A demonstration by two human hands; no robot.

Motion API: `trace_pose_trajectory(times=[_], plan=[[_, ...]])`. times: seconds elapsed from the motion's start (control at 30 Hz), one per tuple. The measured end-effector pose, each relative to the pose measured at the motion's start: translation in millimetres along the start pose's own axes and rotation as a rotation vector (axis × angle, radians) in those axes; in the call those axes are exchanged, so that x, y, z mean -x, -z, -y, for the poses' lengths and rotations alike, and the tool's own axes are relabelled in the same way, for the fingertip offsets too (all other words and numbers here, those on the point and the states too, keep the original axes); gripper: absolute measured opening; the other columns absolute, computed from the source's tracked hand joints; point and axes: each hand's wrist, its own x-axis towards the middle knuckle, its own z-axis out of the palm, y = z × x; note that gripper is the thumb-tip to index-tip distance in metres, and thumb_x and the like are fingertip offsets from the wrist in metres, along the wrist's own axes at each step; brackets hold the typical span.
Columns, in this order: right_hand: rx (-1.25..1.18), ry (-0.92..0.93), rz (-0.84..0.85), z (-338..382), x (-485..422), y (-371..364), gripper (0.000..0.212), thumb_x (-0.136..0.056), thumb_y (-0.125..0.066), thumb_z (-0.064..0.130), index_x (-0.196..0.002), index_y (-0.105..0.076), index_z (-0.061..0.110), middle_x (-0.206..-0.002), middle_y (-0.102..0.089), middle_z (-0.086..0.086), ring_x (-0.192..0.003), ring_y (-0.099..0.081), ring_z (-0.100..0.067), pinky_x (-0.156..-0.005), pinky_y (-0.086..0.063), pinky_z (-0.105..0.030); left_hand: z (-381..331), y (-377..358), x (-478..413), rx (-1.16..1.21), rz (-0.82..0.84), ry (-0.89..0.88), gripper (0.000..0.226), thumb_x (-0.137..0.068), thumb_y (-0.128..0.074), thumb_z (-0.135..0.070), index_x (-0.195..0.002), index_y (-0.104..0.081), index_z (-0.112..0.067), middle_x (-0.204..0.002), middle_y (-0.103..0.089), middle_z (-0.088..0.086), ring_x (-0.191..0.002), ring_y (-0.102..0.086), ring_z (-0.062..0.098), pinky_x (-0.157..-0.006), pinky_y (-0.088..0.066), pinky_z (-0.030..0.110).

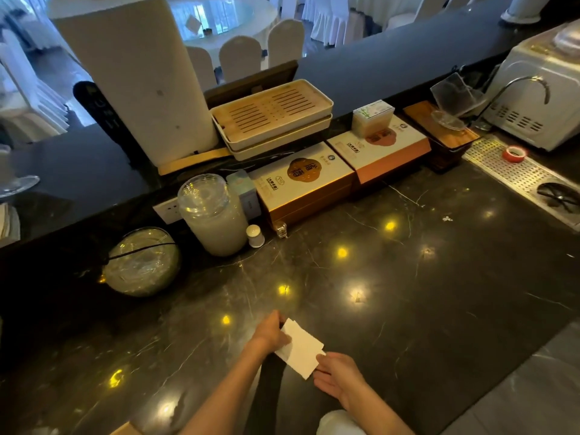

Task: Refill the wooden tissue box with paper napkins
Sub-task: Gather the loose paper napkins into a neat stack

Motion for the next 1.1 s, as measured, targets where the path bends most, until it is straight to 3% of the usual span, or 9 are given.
trace_pose_trajectory(times=[0.1, 0.27, 0.37, 0.43, 0.53, 0.63, 0.73, 0.9, 1.1], plan=[[0.051, 0.068, -0.030, -4.3, 4.6, 3.7, 0.042, -0.092, -0.061, 0.002, -0.130, -0.045, 0.001, -0.109, -0.061, -0.016, -0.093, -0.062, -0.026, -0.065, -0.053, -0.029, 18.6, -14.6, 19.0, 0.234, 0.096, 0.089, 0.029, -0.083, -0.071, -0.010, -0.101, -0.050, -0.014, -0.106, -0.057, 0.006, -0.094, -0.057, 0.019, -0.069, -0.053, 0.029], [0.323, 0.245, 0.075, -13.2, 15.6, 4.1, 0.050, -0.087, -0.065, -0.001, -0.133, -0.046, 0.007, -0.115, -0.060, -0.008, -0.099, -0.059, -0.019, -0.085, -0.054, -0.033, 50.0, -37.8, 74.2, 0.567, -0.113, -0.062, 0.019, -0.083, -0.069, -0.002, -0.097, -0.056, -0.001, -0.088, -0.059, 0.007, -0.080, -0.056, 0.016, -0.072, -0.049, 0.026], [0.536, 0.402, 0.190, -19.7, 22.7, 0.2, 0.041, -0.085, -0.069, 0.003, -0.122, -0.056, 0.013, -0.100, -0.063, 0.001, -0.087, -0.060, -0.009, -0.072, -0.054, -0.020, 62.1, -45.0, 107.0, 0.712, -0.219, -0.162, 0.014, -0.085, -0.065, 0.004, -0.092, -0.054, -0.002, -0.083, -0.059, 0.007, -0.076, -0.056, 0.015, -0.066, -0.048, 0.025], [0.602, 0.512, 0.203, -25.5, 25.9, -4.4, 0.029, -0.086, -0.069, 0.007, -0.113, -0.059, 0.015, -0.096, -0.064, 0.002, -0.086, -0.061, -0.008, -0.064, -0.052, -0.013, 70.0, -49.7, 123.5, 0.758, -0.278, -0.209, 0.016, -0.085, -0.064, 0.007, -0.093, -0.053, -0.002, -0.087, -0.059, 0.012, -0.079, -0.058, 0.018, -0.070, -0.049, 0.030], [0.615, 0.686, 0.187, -37.4, 28.4, -7.3, 0.018, -0.088, -0.068, 0.010, -0.099, -0.061, 0.023, -0.096, -0.067, 0.003, -0.093, -0.065, -0.013, -0.068, -0.052, -0.015, 78.2, -59.1, 141.0, 0.775, -0.384, -0.246, 0.013, -0.088, -0.062, 0.003, -0.098, -0.056, -0.003, -0.095, -0.060, 0.014, -0.088, -0.062, 0.020, -0.076, -0.052, 0.028], [0.662, 0.795, 0.164, -50.8, 25.4, -4.1, 0.020, -0.088, -0.067, 0.009, -0.092, -0.061, 0.027, -0.094, -0.067, 0.005, -0.090, -0.066, -0.012, -0.072, -0.054, -0.018, 81.2, -71.6, 149.3, 0.803, -0.455, -0.283, 0.011, -0.090, -0.061, 0.004, -0.095, -0.060, -0.006, -0.092, -0.062, 0.010, -0.087, -0.063, 0.017, -0.076, -0.053, 0.026], [0.643, 0.777, 0.150, -65.0, 17.4, 1.2, 0.028, -0.087, -0.066, 0.003, -0.102, -0.060, 0.025, -0.105, -0.066, 0.004, -0.100, -0.064, -0.010, -0.083, -0.055, -0.022, 86.8, -87.7, 150.6, 0.823, -0.456, -0.264, 0.024, -0.085, -0.059, 0.012, -0.103, -0.059, -0.004, -0.103, -0.062, 0.010, -0.098, -0.063, 0.020, -0.087, -0.052, 0.027], [0.605, 0.715, 0.165, -76.6, 5.2, 8.2, 0.050, -0.091, -0.058, -0.004, -0.136, -0.050, 0.018, -0.135, -0.053, 0.005, -0.127, -0.048, -0.009, -0.090, -0.041, -0.005, 94.3, -107.3, 146.8, 0.797, -0.491, -0.213, 0.038, -0.079, -0.052, 0.022, -0.106, -0.060, -0.004, -0.112, -0.062, 0.006, -0.111, -0.058, 0.018, -0.092, -0.048, 0.016], [0.709, 0.763, 0.286, -82.0, 8.9, -6.5, 0.067, -0.090, -0.039, -0.015, -0.148, -0.035, 0.018, -0.147, -0.040, 0.005, -0.138, -0.034, -0.006, -0.098, -0.027, 0.003, 89.8, -105.3, 142.5, 0.761, -0.482, -0.249, 0.040, -0.080, -0.051, 0.020, -0.104, -0.062, -0.010, -0.110, -0.063, 0.005, -0.108, -0.061, 0.014, -0.096, -0.051, 0.028]])
